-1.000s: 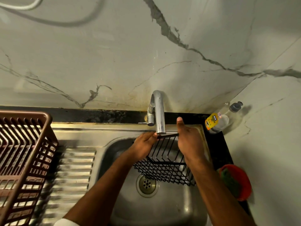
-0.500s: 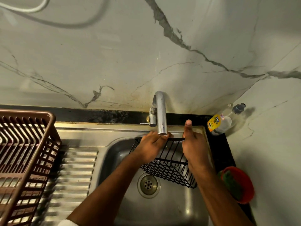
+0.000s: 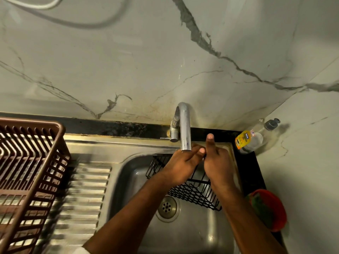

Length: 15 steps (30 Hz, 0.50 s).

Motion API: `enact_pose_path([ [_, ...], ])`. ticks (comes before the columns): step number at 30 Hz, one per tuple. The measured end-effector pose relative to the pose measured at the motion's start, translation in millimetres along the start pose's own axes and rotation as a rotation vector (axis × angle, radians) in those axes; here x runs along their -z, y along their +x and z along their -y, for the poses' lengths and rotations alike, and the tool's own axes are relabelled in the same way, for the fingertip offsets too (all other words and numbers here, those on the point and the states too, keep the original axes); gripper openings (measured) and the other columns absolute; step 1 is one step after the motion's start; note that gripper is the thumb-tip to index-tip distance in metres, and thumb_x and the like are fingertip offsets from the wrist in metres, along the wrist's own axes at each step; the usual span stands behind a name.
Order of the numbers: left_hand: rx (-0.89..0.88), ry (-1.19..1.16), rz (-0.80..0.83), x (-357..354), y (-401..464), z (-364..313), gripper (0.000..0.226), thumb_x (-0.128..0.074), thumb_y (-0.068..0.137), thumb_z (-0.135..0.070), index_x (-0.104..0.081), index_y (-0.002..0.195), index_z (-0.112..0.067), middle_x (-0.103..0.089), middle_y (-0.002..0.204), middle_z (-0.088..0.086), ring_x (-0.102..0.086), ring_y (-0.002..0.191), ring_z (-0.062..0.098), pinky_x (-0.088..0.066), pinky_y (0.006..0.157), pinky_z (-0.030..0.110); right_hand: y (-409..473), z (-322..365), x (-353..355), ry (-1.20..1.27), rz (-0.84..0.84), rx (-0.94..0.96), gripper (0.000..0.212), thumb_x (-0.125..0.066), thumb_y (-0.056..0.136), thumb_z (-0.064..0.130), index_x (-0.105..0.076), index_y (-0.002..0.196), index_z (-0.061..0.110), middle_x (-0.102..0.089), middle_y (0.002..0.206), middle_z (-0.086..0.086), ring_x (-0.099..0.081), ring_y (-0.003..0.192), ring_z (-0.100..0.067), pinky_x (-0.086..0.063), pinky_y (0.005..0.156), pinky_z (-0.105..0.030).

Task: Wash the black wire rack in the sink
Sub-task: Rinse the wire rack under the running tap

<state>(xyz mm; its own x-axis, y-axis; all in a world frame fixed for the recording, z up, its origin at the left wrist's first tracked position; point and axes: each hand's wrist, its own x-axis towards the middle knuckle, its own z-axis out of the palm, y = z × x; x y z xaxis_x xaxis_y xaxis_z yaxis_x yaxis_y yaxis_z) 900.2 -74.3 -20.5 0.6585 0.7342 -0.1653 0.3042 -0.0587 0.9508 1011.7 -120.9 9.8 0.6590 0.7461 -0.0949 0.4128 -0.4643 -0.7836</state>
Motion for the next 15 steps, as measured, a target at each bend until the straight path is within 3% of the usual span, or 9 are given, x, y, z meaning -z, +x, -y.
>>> enact_pose_path([
  [3,-0.065,0.066,0.004,6.3,-0.8,1.4,0.056,-0.027,0.100,-0.068,-0.063,0.111,-0.026,-0.064,0.096,0.010,-0.066,0.092,0.023,-0.054,0.089,0.052,3.0,-1.0,-4.5,0.057,0.030,-0.015,0.085,-0.021,0.079,0.088,-0.069,0.065,0.019,-0.068,0.061,-0.003,-0.068,0.067,-0.021,-0.054,0.069,-0.040],
  [5,-0.051,0.090,0.014,13.4,-3.9,5.8,0.055,-0.027,0.102,-0.066,-0.064,0.110,-0.027,-0.059,0.089,0.000,-0.062,0.088,0.017,-0.056,0.086,0.047,-1.6,2.0,-5.5,0.072,0.065,-0.022,0.082,-0.023,0.078,0.089,-0.066,0.060,0.021,-0.066,0.057,-0.001,-0.066,0.063,-0.019,-0.053,0.067,-0.039],
  [7,-0.007,0.170,-0.008,23.7,-4.9,23.8,0.054,-0.026,0.105,-0.060,-0.064,0.127,-0.029,-0.057,0.104,-0.010,-0.058,0.108,0.015,-0.050,0.096,0.037,-6.7,4.3,-1.3,0.098,0.057,-0.031,0.080,-0.026,0.080,0.084,-0.059,0.057,0.015,-0.055,0.047,0.003,-0.055,0.052,-0.016,-0.044,0.059,-0.033],
  [9,0.036,0.226,-0.058,35.7,-6.5,43.2,0.059,-0.024,0.103,-0.063,-0.059,0.137,-0.030,-0.056,0.129,-0.010,-0.048,0.128,0.011,-0.040,0.112,0.043,-8.3,2.7,6.9,0.161,0.034,-0.072,0.083,-0.032,0.087,0.077,-0.056,0.065,0.001,-0.049,0.050,0.001,-0.047,0.050,-0.017,-0.038,0.057,-0.032],
  [10,0.043,0.233,-0.070,39.9,-7.6,50.1,0.059,-0.023,0.103,-0.062,-0.059,0.136,-0.030,-0.055,0.134,-0.009,-0.047,0.129,0.009,-0.038,0.114,0.045,-9.1,1.3,11.8,0.190,0.033,-0.098,0.083,-0.034,0.089,0.074,-0.053,0.069,-0.004,-0.047,0.054,-0.004,-0.044,0.050,-0.019,-0.036,0.055,-0.032],
  [13,0.051,0.242,-0.089,46.3,-10.7,55.7,0.043,-0.030,0.108,-0.049,-0.062,0.128,-0.028,-0.057,0.125,-0.011,-0.049,0.118,0.008,-0.038,0.112,0.042,-12.4,-4.5,26.8,0.264,0.038,-0.147,0.074,-0.038,0.094,0.068,-0.053,0.072,-0.001,-0.041,0.056,-0.007,-0.036,0.046,-0.014,-0.029,0.047,-0.027],
  [15,0.063,0.215,-0.094,49.4,-9.3,56.0,0.039,-0.033,0.105,-0.053,-0.065,0.112,-0.032,-0.061,0.111,-0.012,-0.055,0.108,0.011,-0.046,0.104,0.041,-16.1,-8.1,38.0,0.329,0.012,-0.178,0.061,-0.041,0.095,0.064,-0.049,0.068,0.010,-0.037,0.050,0.002,-0.032,0.040,-0.007,-0.028,0.041,-0.023],
])
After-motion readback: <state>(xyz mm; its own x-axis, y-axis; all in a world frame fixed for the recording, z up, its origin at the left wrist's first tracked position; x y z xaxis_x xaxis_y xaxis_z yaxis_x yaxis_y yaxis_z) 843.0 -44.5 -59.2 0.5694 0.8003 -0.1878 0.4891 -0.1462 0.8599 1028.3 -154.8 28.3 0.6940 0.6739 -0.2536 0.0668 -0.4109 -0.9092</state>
